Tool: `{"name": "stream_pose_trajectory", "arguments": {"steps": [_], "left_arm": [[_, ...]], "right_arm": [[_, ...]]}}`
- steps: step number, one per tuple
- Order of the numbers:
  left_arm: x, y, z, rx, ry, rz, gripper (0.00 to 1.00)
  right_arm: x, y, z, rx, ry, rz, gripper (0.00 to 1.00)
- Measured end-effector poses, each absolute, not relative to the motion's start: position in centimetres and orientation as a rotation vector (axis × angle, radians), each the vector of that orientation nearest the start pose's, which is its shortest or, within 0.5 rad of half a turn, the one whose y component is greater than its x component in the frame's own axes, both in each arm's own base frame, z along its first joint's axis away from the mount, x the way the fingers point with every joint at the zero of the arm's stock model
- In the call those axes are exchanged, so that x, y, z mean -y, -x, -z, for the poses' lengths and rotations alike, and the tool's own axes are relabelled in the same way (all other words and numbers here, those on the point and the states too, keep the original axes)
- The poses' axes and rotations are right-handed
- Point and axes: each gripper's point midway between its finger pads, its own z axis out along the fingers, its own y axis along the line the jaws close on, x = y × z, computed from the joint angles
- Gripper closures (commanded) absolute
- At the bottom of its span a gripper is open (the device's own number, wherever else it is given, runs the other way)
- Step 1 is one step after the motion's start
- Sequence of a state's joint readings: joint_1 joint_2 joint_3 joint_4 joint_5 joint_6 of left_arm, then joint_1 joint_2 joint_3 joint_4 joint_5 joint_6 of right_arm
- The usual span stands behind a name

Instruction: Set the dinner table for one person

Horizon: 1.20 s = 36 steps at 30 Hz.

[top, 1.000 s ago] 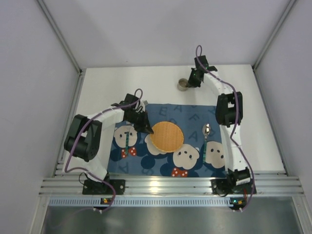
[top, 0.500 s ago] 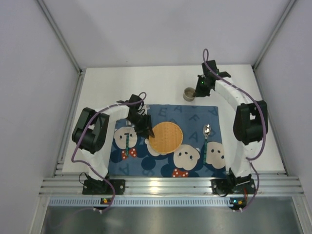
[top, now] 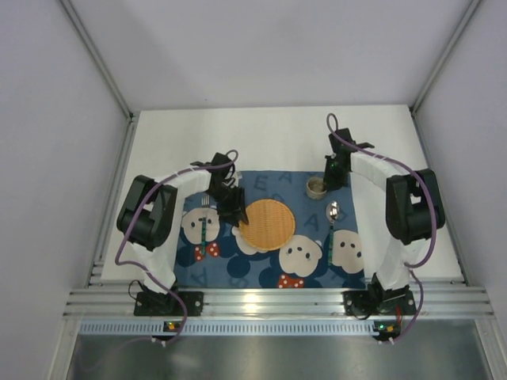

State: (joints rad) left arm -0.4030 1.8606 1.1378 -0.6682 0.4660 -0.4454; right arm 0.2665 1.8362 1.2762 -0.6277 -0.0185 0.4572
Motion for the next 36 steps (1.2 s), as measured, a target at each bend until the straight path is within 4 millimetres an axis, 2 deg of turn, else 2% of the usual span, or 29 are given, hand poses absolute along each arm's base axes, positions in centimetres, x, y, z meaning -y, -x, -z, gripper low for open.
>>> {"name": "stream_pose_trajectory", "arguments": {"steps": [3, 4, 5, 6, 10, 12, 15, 18, 21, 25, 26, 29, 32, 36], "left_arm": [[21.0, -25.9, -2.4, -3.076, 0.007, 0.741, 0.54], [20.8, -25.9, -2.4, -3.076, 0.011, 0.727, 0.54], [20.7, -25.9, -2.4, -3.076, 0.015, 0.717, 0.55], [20.6, -26.0, -2.4, -3.075, 0.016, 0.707, 0.55], [20.4, -26.2, -2.4, -3.072, 0.038, 0.675, 0.55], [20.3, -26.5, -2.6, -3.069, 0.048, 0.659, 0.54], [20.6, -27.8, -3.8, -3.037, 0.051, 0.646, 0.53], [21.7, -30.4, -6.1, -2.949, 0.035, 0.673, 0.50], [22.9, -32.8, -8.6, -2.861, 0.018, 0.713, 0.46], [24.6, -36.6, -12.0, -2.742, -0.009, 0.756, 0.35], [25.0, -37.5, -12.6, -2.720, -0.015, 0.758, 0.30], [25.8, -40.5, -14.3, -2.638, -0.039, 0.735, 0.25], [25.3, -42.7, -15.3, -2.573, -0.048, 0.638, 0.25], [22.7, -44.9, -15.4, -2.506, -0.021, 0.415, 0.25]], "right_arm": [[-12.3, -37.0, -3.9, -2.769, -0.242, -0.216, 1.00], [-12.4, -37.1, -3.9, -2.765, -0.234, -0.219, 0.96], [-12.5, -37.2, -3.9, -2.760, -0.227, -0.222, 0.89], [-12.5, -37.3, -3.8, -2.757, -0.223, -0.225, 0.71], [-12.8, -37.6, -3.9, -2.745, -0.210, -0.238, 0.35], [-13.1, -37.7, -4.0, -2.737, -0.198, -0.244, 0.27], [-13.4, -37.5, -5.1, -2.720, -0.179, -0.254, 0.25], [-13.6, -37.4, -8.5, -2.651, -0.170, -0.291, 0.24], [-13.7, -37.0, -13.5, -2.537, -0.153, -0.344, 0.21], [-13.5, -35.9, -21.1, -2.343, -0.098, -0.411, 0.14], [-13.3, -35.5, -22.6, -2.302, -0.082, -0.419, 0.13], [-12.9, -33.9, -26.6, -2.179, -0.029, -0.440, 0.09], [-12.6, -32.2, -28.4, -2.113, 0.030, -0.453, 0.03], [-12.3, -30.9, -28.2, -2.103, 0.070, -0.451, 0.00]]}}
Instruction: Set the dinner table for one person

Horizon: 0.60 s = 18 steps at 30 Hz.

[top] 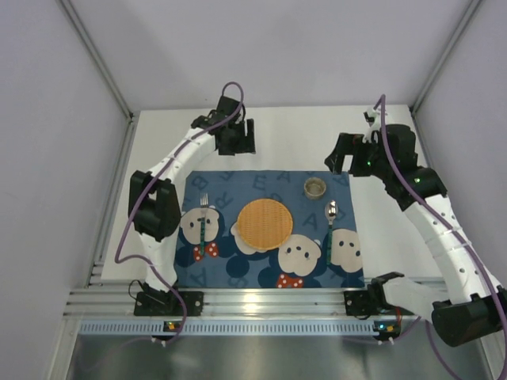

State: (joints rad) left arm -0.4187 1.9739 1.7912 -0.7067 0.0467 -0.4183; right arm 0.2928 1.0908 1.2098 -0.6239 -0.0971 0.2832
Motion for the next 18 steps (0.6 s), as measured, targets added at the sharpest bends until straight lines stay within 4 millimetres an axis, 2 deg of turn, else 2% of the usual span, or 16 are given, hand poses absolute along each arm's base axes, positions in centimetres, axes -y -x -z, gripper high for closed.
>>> {"name": "stream_pose_trajectory", "arguments": {"steps": [4, 7, 10, 13, 16, 18], "left_arm": [[18.4, -46.6, -14.7, -2.401, 0.023, 0.124, 0.26], [14.2, -46.1, -13.7, -2.319, 0.042, -0.086, 0.27], [9.6, -44.8, -13.3, -2.188, 0.076, -0.250, 0.26], [5.6, -42.9, -13.2, -2.060, 0.129, -0.290, 0.23], [1.2, -40.9, -12.9, -1.973, 0.258, -0.299, 0.22], [-2.0, -40.6, -13.0, -1.951, 0.355, -0.322, 0.12]], "right_arm": [[-11.8, -30.0, -26.4, -2.123, 0.063, -0.435, 0.00], [-11.5, -30.0, -25.0, -2.142, 0.051, -0.410, 0.00], [-11.5, -30.9, -24.8, -2.137, 0.046, -0.397, 0.00], [-11.8, -31.9, -24.4, -2.139, 0.045, -0.399, 0.00], [-12.1, -32.8, -23.4, -2.163, 0.030, -0.399, 0.00], [-12.3, -33.1, -22.7, -2.184, 0.014, -0.404, 0.00]]}}
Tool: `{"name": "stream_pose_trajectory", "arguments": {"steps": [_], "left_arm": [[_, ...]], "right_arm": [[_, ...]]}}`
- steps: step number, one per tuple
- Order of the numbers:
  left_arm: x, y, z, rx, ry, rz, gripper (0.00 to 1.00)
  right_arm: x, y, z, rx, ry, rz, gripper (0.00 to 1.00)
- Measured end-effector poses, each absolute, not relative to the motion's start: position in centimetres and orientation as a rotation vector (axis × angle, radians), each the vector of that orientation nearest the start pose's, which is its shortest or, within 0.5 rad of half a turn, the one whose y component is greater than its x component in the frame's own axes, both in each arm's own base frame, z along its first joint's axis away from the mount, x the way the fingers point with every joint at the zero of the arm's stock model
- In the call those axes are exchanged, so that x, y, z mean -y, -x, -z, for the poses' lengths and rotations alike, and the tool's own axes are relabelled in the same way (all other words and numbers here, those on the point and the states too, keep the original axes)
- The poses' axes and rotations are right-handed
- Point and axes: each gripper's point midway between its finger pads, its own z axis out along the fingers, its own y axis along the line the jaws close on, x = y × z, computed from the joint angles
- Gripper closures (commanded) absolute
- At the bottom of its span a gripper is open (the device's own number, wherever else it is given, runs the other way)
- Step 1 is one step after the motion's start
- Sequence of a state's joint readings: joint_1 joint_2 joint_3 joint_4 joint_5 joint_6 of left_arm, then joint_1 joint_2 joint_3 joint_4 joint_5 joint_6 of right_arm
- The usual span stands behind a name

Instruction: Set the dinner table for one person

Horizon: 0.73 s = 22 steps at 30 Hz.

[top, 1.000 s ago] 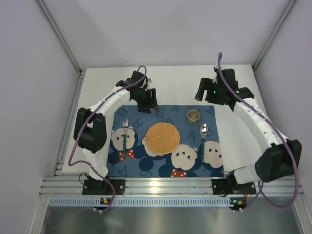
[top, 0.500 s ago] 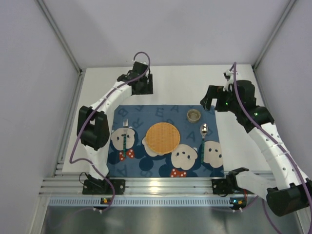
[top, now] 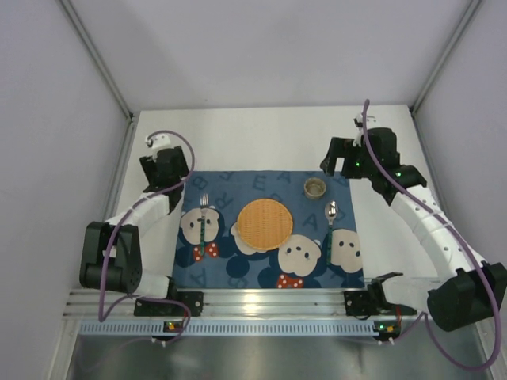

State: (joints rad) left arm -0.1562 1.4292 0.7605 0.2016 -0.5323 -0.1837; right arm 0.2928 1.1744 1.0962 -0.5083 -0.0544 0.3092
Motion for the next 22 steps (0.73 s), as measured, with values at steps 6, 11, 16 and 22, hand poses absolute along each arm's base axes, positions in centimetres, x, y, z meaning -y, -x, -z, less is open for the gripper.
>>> {"name": "stream_pose_trajectory", "arguments": {"steps": [6, 11, 16, 22], "left_arm": [[-7.6, -40.6, -14.5, -1.854, 0.532, -0.438, 0.02], [-7.2, -41.3, -15.2, -1.828, 0.489, -0.415, 0.02], [-6.7, -41.4, -14.8, -1.835, 0.476, -0.378, 0.01], [-5.9, -40.2, -11.8, -1.899, 0.468, -0.332, 0.01]], "right_arm": [[-13.3, -33.6, -21.1, -2.241, 0.008, -0.450, 0.00], [-14.7, -34.5, -20.6, -2.273, 0.019, -0.486, 0.00], [-15.7, -35.1, -21.1, -2.266, 0.039, -0.513, 0.00], [-16.0, -34.9, -21.0, -2.270, 0.042, -0.523, 0.00]]}}
